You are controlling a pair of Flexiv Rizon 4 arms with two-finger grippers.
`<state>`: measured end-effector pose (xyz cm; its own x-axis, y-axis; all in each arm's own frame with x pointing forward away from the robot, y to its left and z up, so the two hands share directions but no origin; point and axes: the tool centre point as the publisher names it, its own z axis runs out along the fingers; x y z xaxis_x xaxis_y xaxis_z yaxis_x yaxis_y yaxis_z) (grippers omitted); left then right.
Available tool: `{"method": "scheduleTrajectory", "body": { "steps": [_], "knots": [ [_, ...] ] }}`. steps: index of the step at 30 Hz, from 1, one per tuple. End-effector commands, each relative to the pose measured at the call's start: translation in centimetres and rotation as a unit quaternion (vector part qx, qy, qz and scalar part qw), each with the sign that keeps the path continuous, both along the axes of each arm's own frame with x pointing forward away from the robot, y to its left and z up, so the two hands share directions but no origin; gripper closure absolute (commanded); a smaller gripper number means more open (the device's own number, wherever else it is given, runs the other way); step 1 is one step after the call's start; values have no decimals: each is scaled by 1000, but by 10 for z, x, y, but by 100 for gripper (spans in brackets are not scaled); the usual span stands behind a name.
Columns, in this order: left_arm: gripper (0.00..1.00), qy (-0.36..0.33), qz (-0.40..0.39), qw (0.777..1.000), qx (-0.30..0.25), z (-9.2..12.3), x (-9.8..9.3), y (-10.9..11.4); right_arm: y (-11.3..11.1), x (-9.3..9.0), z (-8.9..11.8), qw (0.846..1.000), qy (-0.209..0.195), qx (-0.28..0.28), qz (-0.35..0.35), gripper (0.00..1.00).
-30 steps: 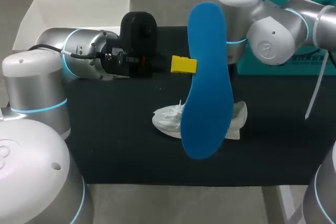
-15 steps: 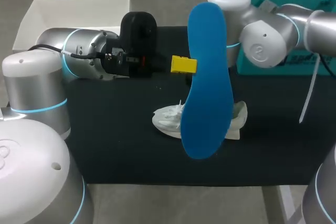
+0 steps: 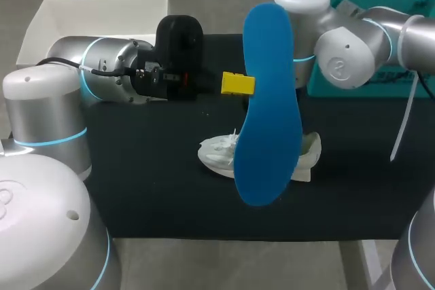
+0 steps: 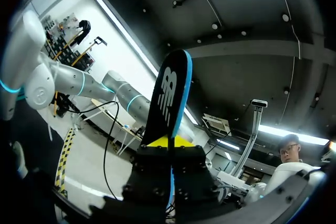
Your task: Take the shoe out of the shoebox, open the shoe tongue, remove and reinsert the insole, then place the shoe into the shoebox
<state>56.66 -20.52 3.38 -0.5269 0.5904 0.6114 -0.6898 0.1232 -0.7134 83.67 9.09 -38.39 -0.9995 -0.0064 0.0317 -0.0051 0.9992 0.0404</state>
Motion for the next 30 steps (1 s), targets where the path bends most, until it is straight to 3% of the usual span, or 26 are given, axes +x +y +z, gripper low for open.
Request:
{"method": "scheduleTrajectory", "body": {
  "steps": [1, 4, 8, 10, 12, 15, 20, 22, 24, 30],
  "knots": [
    [100, 0, 1, 1000, 0, 0, -1, 0, -1, -1, 0, 1000, -1, 1, 0, 100],
    [100, 0, 1, 1000, 0, 0, -1, 0, -4, 3, -1, 1000, 10, 5, -26, 100],
    [100, 0, 1, 1000, 0, 0, -1, 0, -2, 12, 7, 991, 45, -3, -123, 100],
    [100, 0, 1, 1000, 0, 0, -1, 0, 1, 13, 16, 979, 61, 26, -190, 100],
    [100, 0, 1, 1000, 0, 0, -1, 0, 6, 14, 23, 970, 69, -12, -234, 100],
    [100, 0, 1, 1000, 0, 0, -1, 0, 14, 15, 37, 954, 65, -15, -292, 100],
    [100, 0, 1, 1000, 0, 0, -1, 0, 24, 18, 49, 921, 74, 1, -382, 100],
    [100, 0, 1, 1000, 0, 0, -1, 0, 27, 18, 51, 900, 77, 25, -427, 100],
    [100, 0, 1, 1000, 0, 0, -1, 0, 33, 18, 50, 879, 83, 39, -468, 100],
    [100, 0, 1, 1000, 0, 0, -1, 0, 50, 18, 42, 837, 85, 84, -534, 100]
  ]
}}
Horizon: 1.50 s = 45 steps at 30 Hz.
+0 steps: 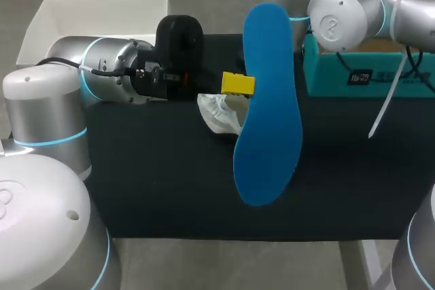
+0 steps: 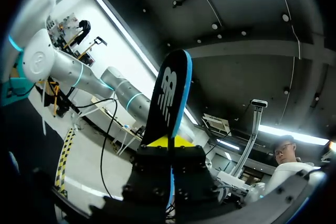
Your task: Take the shoe out of the shoebox, open the shoe tongue, remove and reinsert the insole, then place the shoe into the shoebox
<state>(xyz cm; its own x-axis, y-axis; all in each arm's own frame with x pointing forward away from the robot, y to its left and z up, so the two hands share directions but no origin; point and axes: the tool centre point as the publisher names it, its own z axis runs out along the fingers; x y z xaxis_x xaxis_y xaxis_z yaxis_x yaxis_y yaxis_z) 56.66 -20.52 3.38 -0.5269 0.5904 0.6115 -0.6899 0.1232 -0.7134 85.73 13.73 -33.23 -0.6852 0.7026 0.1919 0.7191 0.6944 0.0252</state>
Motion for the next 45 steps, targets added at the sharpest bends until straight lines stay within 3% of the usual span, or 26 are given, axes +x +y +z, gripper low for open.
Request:
{"method": "scheduleTrajectory", "body": {
  "steps": [1, 8, 23, 35, 45],
  "knots": [
    [100, 0, 1, 1000, 0, 0, -1, 0, 5, -2, -10, 982, -14, 52, -182, 100],
    [100, 0, 1, 1000, 0, 0, -1, 0, 0, -7, -12, 973, -35, 52, -222, 100],
    [100, 0, 1, 1000, 0, 0, -1, 0, -6, 1, -11, 982, -33, 40, -179, 100],
    [100, 0, 1, 1000, 0, 0, -1, 0, -11, -3, -17, 965, -48, 49, -253, 100],
    [100, 0, 1, 1000, 0, 0, -1, 0, -12, -2, -31, 963, -42, 54, -261, 100]
  ]
}}
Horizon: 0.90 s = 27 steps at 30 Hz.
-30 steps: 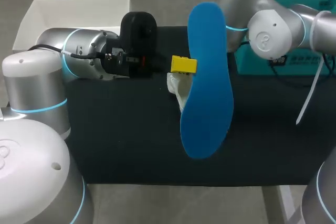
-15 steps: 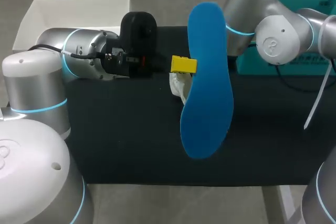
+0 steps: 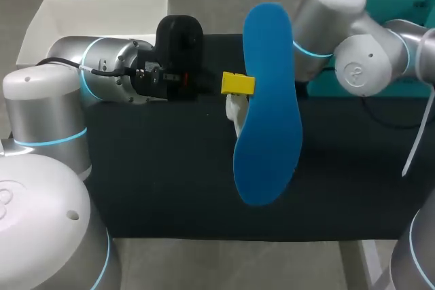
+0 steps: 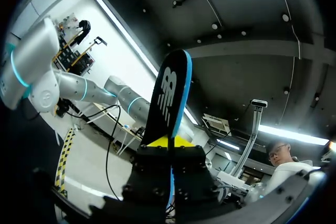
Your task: Take the shoe out of the shoebox, open the shoe tongue, remove and reinsert the insole, then place the shoe into the shoebox
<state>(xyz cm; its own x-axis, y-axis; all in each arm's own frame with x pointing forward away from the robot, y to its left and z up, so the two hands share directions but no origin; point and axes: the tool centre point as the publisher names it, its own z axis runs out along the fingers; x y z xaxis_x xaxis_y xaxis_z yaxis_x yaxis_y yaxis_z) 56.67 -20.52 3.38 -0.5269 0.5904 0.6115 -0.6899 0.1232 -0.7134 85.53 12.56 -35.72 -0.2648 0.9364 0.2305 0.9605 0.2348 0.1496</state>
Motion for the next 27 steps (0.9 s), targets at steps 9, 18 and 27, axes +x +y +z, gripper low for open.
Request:
{"method": "scheduleTrajectory", "body": {
  "steps": [9, 18, 27],
  "knots": [
    [100, 0, 1, 1000, 0, 0, -1, 0, -3, -1, -17, 999, 10, 23, -32, 100],
    [100, 0, 1, 1000, 0, 0, -1, 0, -1, 1, -20, 999, 22, 24, -34, 0],
    [100, 0, 1, 1000, 0, 0, -1, 0, -5, -30, 21, 997, 2, 70, -25, 0]
  ]
}}
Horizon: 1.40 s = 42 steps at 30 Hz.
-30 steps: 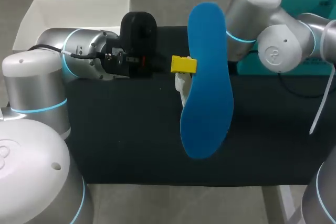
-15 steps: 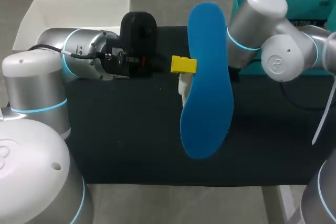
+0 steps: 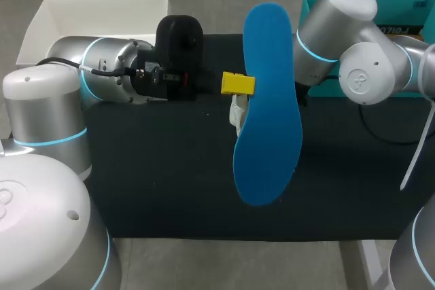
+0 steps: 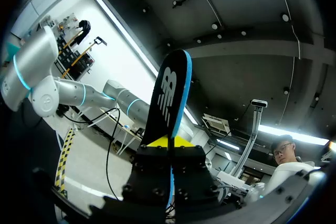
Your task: Take the shoe out of the shoebox, open the shoe tongue, remove and reinsert the insole, then place the shoe into the shoebox
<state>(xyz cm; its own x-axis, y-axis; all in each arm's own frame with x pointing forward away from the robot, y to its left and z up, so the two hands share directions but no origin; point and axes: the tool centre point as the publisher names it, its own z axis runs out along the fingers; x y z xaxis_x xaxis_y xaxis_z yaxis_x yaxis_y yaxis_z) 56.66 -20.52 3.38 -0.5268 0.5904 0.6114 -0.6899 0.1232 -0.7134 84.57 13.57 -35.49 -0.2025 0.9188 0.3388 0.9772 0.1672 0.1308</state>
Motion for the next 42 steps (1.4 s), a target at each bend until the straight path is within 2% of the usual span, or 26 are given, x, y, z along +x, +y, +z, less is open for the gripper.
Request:
{"method": "scheduleTrajectory", "body": {
  "steps": [1, 3, 4, 23, 25, 26, 28, 29, 31, 35, 42],
  "knots": [
    [100, 0, 1, 1000, 0, 0, -1, 0, -17, -22, 21, 999, -23, 26, 4, 0],
    [100, 0, 1, 1000, 0, 0, -1, 0, -19, -24, 26, 997, -41, 55, 20, 0],
    [100, 0, 1, 1000, 0, 0, -1, 0, -20, -23, 28, 993, -69, 81, 43, 0],
    [100, 0, 1, 1000, 0, 0, -1, 0, -20, -23, 28, 993, -69, 81, 43, 0],
    [100, 0, 1, 1000, 0, 0, -1, 0, -18, -24, 42, 988, -47, 144, 29, 0],
    [100, 0, 1, 1000, 0, 0, -1, 0, -18, -25, 49, 981, -23, 192, 22, 0],
    [100, 0, 1, 1000, 0, 0, -1, 0, -19, -26, 65, 971, -10, 239, 11, 0],
    [100, 0, 1, 1000, 0, 0, -1, 0, -19, -27, 74, 960, 4, 280, 5, 0],
    [100, 0, 1, 1000, 0, 0, -1, 0, -21, -29, 91, 946, 15, 325, 0, 0],
    [100, 0, 1, 1000, 0, 0, -1, 0, -27, -34, 118, 930, 32, 367, -7, 0],
    [100, 0, 1, 1000, 0, 0, -1, 0, -42, -37, 156, 914, 54, 401, -22, 0]
  ]
}}
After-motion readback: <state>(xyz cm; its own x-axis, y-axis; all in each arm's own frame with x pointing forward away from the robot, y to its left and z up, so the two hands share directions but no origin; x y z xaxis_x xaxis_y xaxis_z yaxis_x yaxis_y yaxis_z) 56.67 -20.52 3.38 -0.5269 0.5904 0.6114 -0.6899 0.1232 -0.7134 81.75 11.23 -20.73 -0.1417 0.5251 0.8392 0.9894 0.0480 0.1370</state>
